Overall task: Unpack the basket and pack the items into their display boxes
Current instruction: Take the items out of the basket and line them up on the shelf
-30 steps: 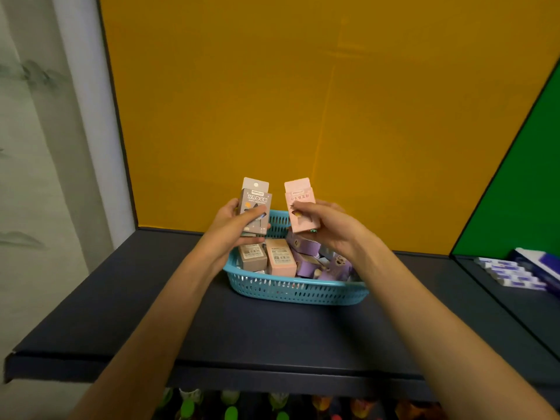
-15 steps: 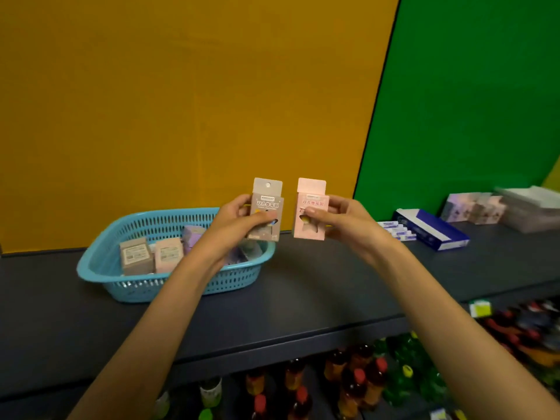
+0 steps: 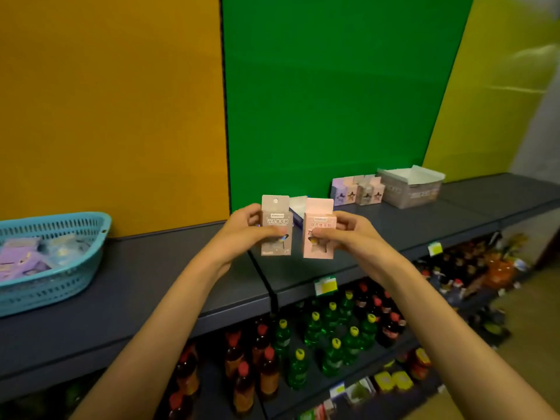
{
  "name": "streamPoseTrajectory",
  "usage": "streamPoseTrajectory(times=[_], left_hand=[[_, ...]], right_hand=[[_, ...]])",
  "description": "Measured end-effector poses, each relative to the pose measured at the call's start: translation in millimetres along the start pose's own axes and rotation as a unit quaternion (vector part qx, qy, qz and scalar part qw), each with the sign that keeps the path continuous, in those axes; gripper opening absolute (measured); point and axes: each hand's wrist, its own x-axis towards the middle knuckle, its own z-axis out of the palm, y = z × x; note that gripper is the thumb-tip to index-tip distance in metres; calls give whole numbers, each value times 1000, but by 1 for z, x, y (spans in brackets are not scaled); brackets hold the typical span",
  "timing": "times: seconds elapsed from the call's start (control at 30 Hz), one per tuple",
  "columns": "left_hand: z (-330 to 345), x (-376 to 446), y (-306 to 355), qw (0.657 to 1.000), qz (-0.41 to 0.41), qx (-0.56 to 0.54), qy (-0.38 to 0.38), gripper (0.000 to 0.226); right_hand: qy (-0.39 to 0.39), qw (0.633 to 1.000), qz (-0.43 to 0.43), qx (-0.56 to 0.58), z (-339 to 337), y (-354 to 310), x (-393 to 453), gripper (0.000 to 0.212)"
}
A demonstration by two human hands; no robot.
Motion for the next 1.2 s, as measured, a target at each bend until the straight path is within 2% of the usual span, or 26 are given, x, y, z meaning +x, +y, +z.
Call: streamPoseTrajectory(times=[0.17,0.4,0.6,0.8,1.1,1.2], left_hand=[[65,44,5,999,-2,12,-31,54],[128,120,-3,997,-3,56,-50,52],[157,193,-13,993,-14,104,-50,37],[174,271,-24,984,-27,171,-31,34],[194,345,-49,942,-50,328,48,52],[200,361,-58,925,-53,368,82,51]], right_hand=[[33,999,11,-8,-76,23,2,36],[40,998,33,-27,-156,54,37,37],[32,997,45,-56,-209,73,101,39],[-10,990,41,-138,-260,91,185,53],[-64,942,-44,-327,-297,103,281,48],[-77,902,-111,-409,-296,106,312,52]])
